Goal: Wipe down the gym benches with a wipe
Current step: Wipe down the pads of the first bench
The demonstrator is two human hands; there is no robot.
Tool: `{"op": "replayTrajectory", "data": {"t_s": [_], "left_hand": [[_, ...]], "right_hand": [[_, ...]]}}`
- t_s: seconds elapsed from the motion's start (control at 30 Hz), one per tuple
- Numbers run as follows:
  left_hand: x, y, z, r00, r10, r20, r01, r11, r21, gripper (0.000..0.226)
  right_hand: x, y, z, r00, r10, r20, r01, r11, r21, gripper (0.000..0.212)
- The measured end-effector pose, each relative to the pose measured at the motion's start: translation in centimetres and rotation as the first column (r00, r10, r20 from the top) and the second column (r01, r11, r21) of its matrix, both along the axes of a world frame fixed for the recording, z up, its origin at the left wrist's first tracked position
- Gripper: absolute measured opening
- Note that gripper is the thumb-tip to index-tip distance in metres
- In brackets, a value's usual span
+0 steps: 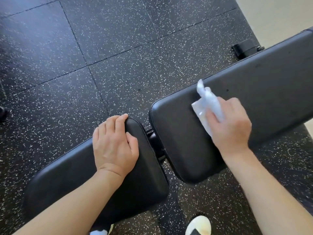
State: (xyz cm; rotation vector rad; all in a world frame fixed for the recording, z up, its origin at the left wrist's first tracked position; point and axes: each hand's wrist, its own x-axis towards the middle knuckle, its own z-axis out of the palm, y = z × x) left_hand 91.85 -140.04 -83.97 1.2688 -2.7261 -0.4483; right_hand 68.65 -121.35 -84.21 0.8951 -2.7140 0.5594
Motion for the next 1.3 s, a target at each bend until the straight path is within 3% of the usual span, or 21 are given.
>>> {"op": "replayTrajectory", "data": {"t_s": [0.1, 0.3, 0.53, 0.63, 0.73, 0.9, 1.03, 1.13, 1.3], "left_hand": [[-0.1, 0.2, 0.2, 1.0, -0.002, 0.011, 0.002, 1.0, -0.008, 0.052], [-0.1, 0.3, 0.2, 0.999, -0.011, 0.035, 0.012, 1.0, -0.019, 0.051], [-0.2, 0.5, 1.4, 0.989, -0.035, 0.142, 0.029, 0.999, 0.04, 0.049], [0.1, 0.6, 2.4, 0.994, -0.073, 0.087, 0.062, 0.991, 0.122, 0.05], [0.0, 2.3, 3.8, 0.961, -0.273, -0.043, 0.276, 0.942, 0.193, 0.06], [-5.7, 5.4, 4.1, 0.858, -0.508, -0.08, 0.514, 0.847, 0.136, 0.059], [-12.2, 6.5, 2.4, 0.922, -0.384, -0.054, 0.387, 0.918, 0.079, 0.054], [-13.4, 8.0, 1.1, 0.969, -0.226, -0.102, 0.23, 0.973, 0.032, 0.051], [-13.2, 8.2, -0.1, 0.966, -0.234, -0.108, 0.23, 0.972, -0.048, 0.053]], "right_hand": [[1.1, -2.1, -0.5, 0.999, -0.042, 0.021, 0.041, 0.998, 0.05, 0.026], [5.6, -6.8, 0.0, 0.986, 0.155, 0.06, -0.155, 0.988, -0.009, 0.029], [9.7, 1.3, 0.2, 0.955, 0.292, 0.058, -0.292, 0.956, -0.018, 0.027], [8.6, 7.4, -0.2, 0.972, 0.233, 0.026, -0.234, 0.972, 0.012, 0.035], [6.4, 10.9, 0.0, 0.991, 0.13, 0.02, -0.131, 0.991, 0.026, 0.037], [1.2, 9.7, 1.0, 0.99, -0.117, 0.084, 0.117, 0.993, 0.009, 0.034], [1.9, 8.0, 0.6, 0.972, -0.214, 0.1, 0.222, 0.972, -0.079, 0.026], [7.0, 7.5, -0.4, 0.99, -0.108, 0.095, 0.122, 0.981, -0.154, 0.03], [13.0, 9.3, -1.8, 0.988, 0.015, 0.155, 0.024, 0.968, -0.251, 0.031]]}}
